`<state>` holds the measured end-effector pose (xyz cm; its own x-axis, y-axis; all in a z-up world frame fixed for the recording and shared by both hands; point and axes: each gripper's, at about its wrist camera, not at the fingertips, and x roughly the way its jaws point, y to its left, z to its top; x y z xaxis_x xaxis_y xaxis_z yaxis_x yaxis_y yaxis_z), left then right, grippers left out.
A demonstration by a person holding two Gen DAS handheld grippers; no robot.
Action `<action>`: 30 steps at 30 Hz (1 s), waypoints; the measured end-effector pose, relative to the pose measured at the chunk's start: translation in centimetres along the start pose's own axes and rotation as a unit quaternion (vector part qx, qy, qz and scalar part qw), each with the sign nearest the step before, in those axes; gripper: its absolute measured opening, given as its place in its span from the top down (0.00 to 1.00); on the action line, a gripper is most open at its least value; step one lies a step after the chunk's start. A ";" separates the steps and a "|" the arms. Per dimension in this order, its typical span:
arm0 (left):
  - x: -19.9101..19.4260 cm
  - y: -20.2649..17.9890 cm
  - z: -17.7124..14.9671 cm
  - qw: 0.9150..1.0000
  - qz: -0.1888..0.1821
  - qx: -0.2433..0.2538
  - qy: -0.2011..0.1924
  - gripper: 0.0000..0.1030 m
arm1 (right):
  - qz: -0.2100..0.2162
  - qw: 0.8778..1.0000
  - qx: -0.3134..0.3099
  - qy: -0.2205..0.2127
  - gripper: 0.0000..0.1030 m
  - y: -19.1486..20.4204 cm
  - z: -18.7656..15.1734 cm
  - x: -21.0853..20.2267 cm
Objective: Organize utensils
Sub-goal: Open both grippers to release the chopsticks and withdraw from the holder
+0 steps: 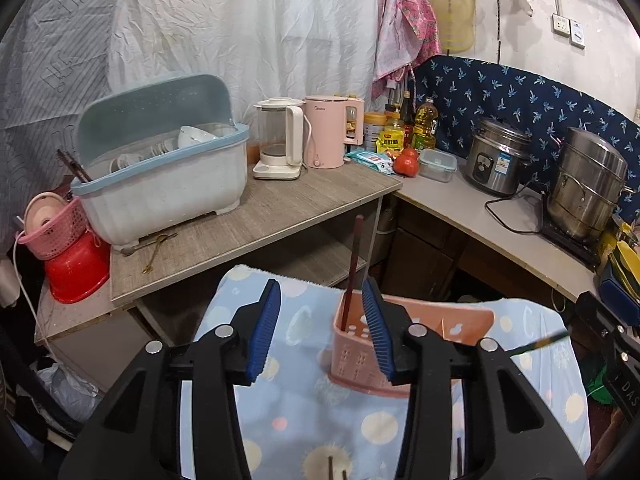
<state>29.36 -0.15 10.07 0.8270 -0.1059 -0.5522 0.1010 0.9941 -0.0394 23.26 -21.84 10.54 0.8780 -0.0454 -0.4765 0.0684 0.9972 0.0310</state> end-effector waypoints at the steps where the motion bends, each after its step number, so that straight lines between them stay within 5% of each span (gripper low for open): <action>1: -0.6 0.2 -0.6 1.000 0.002 0.000 0.002 0.61 | 0.001 1.000 0.002 0.003 0.47 -0.1 -0.6 -0.6; 30: -9.8 2.9 -21.3 0.991 -0.009 -0.027 0.133 0.61 | -0.012 0.990 0.011 0.137 0.47 -0.6 -20.8 -11.0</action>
<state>9.81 4.28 -2.41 0.6490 -0.1205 -0.7512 0.0781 0.9927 -0.0918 3.74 -20.66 -2.52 0.7146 -0.0486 -0.6978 0.1006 0.9943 0.0338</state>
